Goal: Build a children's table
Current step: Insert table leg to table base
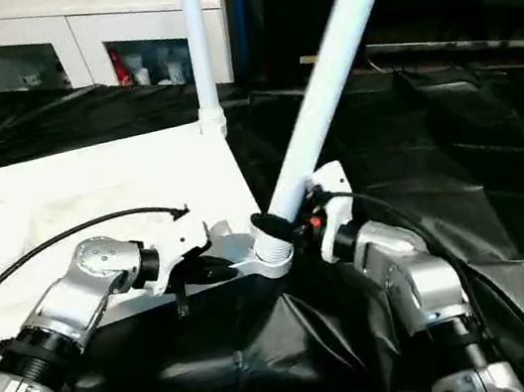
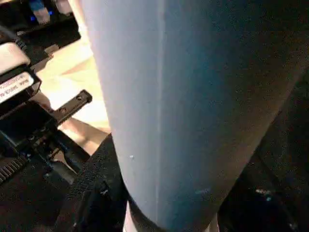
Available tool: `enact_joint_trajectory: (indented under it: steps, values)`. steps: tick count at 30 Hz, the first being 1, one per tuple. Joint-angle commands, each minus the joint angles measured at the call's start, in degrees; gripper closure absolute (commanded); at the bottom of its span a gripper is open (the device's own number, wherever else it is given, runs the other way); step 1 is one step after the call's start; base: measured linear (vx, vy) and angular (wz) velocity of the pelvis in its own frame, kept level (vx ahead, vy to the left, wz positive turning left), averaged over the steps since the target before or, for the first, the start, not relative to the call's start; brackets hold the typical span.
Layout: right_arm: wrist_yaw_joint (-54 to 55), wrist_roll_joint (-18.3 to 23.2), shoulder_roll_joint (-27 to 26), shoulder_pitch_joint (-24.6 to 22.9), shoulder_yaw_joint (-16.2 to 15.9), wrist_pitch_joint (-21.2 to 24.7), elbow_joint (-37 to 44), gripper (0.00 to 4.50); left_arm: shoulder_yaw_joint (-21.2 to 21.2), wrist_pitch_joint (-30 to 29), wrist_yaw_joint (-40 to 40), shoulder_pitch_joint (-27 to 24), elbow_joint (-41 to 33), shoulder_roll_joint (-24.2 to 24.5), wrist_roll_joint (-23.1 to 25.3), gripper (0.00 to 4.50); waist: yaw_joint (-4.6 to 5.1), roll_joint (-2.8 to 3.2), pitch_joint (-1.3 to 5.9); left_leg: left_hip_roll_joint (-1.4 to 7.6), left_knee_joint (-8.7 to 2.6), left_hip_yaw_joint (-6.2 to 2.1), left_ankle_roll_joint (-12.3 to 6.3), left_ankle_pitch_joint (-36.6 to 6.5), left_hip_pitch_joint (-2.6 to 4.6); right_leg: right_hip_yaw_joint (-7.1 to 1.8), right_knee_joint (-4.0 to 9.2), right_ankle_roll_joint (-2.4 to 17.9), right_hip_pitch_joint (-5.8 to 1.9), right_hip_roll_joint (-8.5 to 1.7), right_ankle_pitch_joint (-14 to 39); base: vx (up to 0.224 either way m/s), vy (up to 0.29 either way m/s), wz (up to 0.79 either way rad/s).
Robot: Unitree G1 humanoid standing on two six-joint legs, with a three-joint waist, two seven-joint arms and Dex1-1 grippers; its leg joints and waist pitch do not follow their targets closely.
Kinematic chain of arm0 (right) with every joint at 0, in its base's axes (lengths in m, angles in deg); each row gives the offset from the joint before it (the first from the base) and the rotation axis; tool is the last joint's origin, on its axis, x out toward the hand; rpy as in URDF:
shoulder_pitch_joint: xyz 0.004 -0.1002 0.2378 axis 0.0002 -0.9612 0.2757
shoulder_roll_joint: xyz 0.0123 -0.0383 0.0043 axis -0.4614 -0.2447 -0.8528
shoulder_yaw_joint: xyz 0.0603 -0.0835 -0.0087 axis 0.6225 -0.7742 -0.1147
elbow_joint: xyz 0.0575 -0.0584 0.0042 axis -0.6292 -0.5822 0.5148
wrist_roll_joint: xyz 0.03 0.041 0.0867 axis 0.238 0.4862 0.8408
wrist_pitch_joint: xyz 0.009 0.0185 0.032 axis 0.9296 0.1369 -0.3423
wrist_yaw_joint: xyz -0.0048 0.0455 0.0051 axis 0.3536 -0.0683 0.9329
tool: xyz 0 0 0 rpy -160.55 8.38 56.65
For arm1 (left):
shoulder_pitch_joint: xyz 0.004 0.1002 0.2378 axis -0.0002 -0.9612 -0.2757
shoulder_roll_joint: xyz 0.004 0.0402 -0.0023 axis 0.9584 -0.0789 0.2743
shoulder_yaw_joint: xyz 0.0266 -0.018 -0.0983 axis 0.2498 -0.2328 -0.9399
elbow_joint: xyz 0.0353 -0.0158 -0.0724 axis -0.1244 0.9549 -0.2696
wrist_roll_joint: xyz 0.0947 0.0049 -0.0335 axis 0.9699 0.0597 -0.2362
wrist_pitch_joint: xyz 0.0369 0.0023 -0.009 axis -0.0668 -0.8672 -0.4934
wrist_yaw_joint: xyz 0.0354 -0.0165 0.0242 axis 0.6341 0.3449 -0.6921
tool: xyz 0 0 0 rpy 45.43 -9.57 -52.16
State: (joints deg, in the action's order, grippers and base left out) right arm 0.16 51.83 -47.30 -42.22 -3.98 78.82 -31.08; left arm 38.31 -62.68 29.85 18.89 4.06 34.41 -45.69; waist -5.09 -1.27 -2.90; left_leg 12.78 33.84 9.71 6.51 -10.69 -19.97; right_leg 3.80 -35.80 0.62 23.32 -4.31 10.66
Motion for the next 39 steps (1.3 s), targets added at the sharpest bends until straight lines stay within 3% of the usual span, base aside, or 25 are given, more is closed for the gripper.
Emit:
enact_joint_trajectory:
  steps: [1,3,4,5,8,11,13,15,16,17,18,20,24,27,30,36,39]
  values:
    - [-0.4,-2.6,1.0,-1.9,-2.5,2.3,-1.7,2.59,-0.2,0.1,-0.8,1.2,1.1,0.7,1.8,4.50,0.15,0.49,3.29,0.02,-4.33,0.22,0.50,-14.3,0.01,-2.45,5.46,8.0,-2.80,-2.93,18.7,0.000,0.000,0.00]
    - [-1.2,-3.0,1.4,-1.5,-3.8,3.0,-1.0,2.59,-0.2,0.2,-0.9,1.3,1.2,0.6,1.8,4.50,0.18,0.32,3.26,0.05,-4.41,0.21,0.47,-14.7,0.01,-2.45,5.55,7.8,-2.79,-2.98,19.3,0.000,0.000,0.00]
    - [-1.6,-3.2,1.8,-1.4,-4.5,3.3,-0.7,2.59,-0.2,0.2,-0.9,1.2,1.2,0.6,1.8,4.50,0.22,-0.12,3.26,0.06,-4.39,0.24,0.35,-14.6,-0.03,-2.43,5.55,7.7,-2.81,-2.94,19.4,0.000,0.000,0.00]
    - [-1.6,-3.2,1.8,-1.4,-4.5,3.3,-0.7,2.59,-0.2,0.2,-0.9,1.2,1.2,0.6,1.8,4.50,0.11,0.19,3.29,0.08,-4.39,0.22,0.31,-14.1,-0.04,-2.51,5.44,7.7,-2.80,-3.00,18.9,0.000,0.000,0.00]
    - [-1.7,-3.5,2.1,-1.3,-5.1,3.6,-0.5,2.59,-0.2,0.2,-1.1,1.1,1.2,0.5,1.8,4.50,0.13,0.13,3.31,0.08,-4.42,0.23,0.31,-13.9,-0.05,-2.49,5.43,7.7,-2.81,-2.98,18.4,0.000,0.000,0.00]
    - [0.5,-3.7,1.2,-1.1,-3.4,2.8,-2.2,2.59,-0.2,0.4,-1.2,1.0,1.3,0.5,1.9,4.50,0.18,0.11,3.25,0.08,-4.47,0.23,0.36,-14.6,-0.02,-2.50,5.60,7.6,-2.70,-3.03,19.3,0.000,0.000,0.00]
    - [1.2,-2.9,0.8,-1.2,-2.1,3.1,-2.8,2.59,-0.2,0.5,-1.1,1.1,1.4,0.5,1.9,4.50,0.28,0.52,3.19,0.04,-4.52,0.18,0.59,-15.7,0.04,-2.46,5.76,7.5,-2.63,-3.02,20.1,0.000,0.000,0.00]
    - [1.2,-2.8,1.1,-1.5,-1.9,3.1,-2.8,2.59,-0.1,0.6,-1.0,1.2,1.5,0.6,2.0,4.50,0.26,0.43,3.20,0.04,-4.57,0.14,0.57,-16.3,0.13,-2.43,5.96,7.2,-2.59,-3.04,21.4,0.000,0.000,0.00]
    - [1.1,-2.8,1.4,-1.7,-2.1,3.1,-2.5,2.59,-0.2,0.6,-1.0,1.3,1.6,0.6,2.0,4.50,0.20,1.02,3.19,0.04,-4.60,0.06,0.72,-16.4,0.14,-2.45,5.90,7.2,-2.57,-3.06,21.4,0.000,0.000,0.00]
    - [1.0,-2.7,1.6,-1.9,-2.1,3.3,-2.2,2.59,-0.2,0.7,-1.0,1.4,1.8,0.6,2.0,4.50,0.30,0.71,3.24,0.05,-4.60,0.09,0.72,-16.4,0.10,-2.41,5.99,7.2,-2.63,-3.00,20.9,0.000,0.000,0.00]
    - [0.8,-2.5,1.8,-2.2,-2.2,3.7,-1.7,2.59,-0.1,0.9,-0.9,1.6,2.0,0.6,2.1,4.50,0.20,1.03,3.28,0.00,-4.59,0.09,0.75,-16.2,0.10,-2.44,5.88,7.3,-2.66,-2.96,20.2,0.000,0.000,0.00]
    - [0.6,-2.5,2.1,-2.5,-2.5,4.1,-1.0,2.59,-0.1,1.0,-0.8,1.8,2.3,0.7,2.2,4.50,0.24,0.85,3.34,0.03,-4.60,0.12,0.65,-15.8,0.07,-2.44,5.82,7.6,-2.76,-2.88,18.7,0.000,0.000,0.00]
    - [-0.2,-2.6,2.7,-3.8,-3.5,5.5,2.0,2.59,0.1,1.2,-0.7,2.2,2.8,0.6,2.4,4.50,0.05,1.11,3.60,0.12,-4.54,0.32,0.33,-14.2,0.39,-2.51,5.48,9.1,-2.82,-2.78,14.1,0.000,0.000,0.00]
    - [0.1,-2.1,2.4,-4.2,-3.1,6.0,2.6,2.59,0.1,1.3,-0.8,2.3,3.0,0.5,2.5,4.50,0.07,1.23,3.66,0.11,-4.59,0.27,0.21,-13.1,0.12,-2.47,5.35,9.4,-3.12,-2.86,13.2,0.000,0.000,0.00]
    - [2.6,-1.4,1.4,-4.5,-1.0,5.2,1.7,2.59,0.2,1.5,-0.6,2.4,3.3,0.3,2.5,4.50,0.09,1.54,3.57,0.05,-4.67,0.29,0.47,-14.0,0.16,-2.45,5.63,9.0,-3.04,-2.90,14.5,0.000,0.000,0.00]
    - [4.4,0.3,0.2,-4.4,1.7,5.1,1.4,2.59,0.3,2.1,-0.6,3.0,4.2,0.2,2.7,4.50,0.24,1.55,3.40,-0.01,-4.83,0.18,0.77,-16.4,0.30,-2.35,6.21,7.9,-2.86,-2.91,19.2,0.000,0.000,0.00]
    - [3.3,0.1,0.9,-5.2,1.1,4.7,2.6,2.59,0.2,2.3,-0.7,3.3,4.6,0.2,2.8,4.50,0.18,1.46,3.41,0.02,-4.82,0.19,0.56,-15.4,0.16,-2.37,6.16,7.8,-2.91,-2.94,18.9,0.000,0.000,0.00]
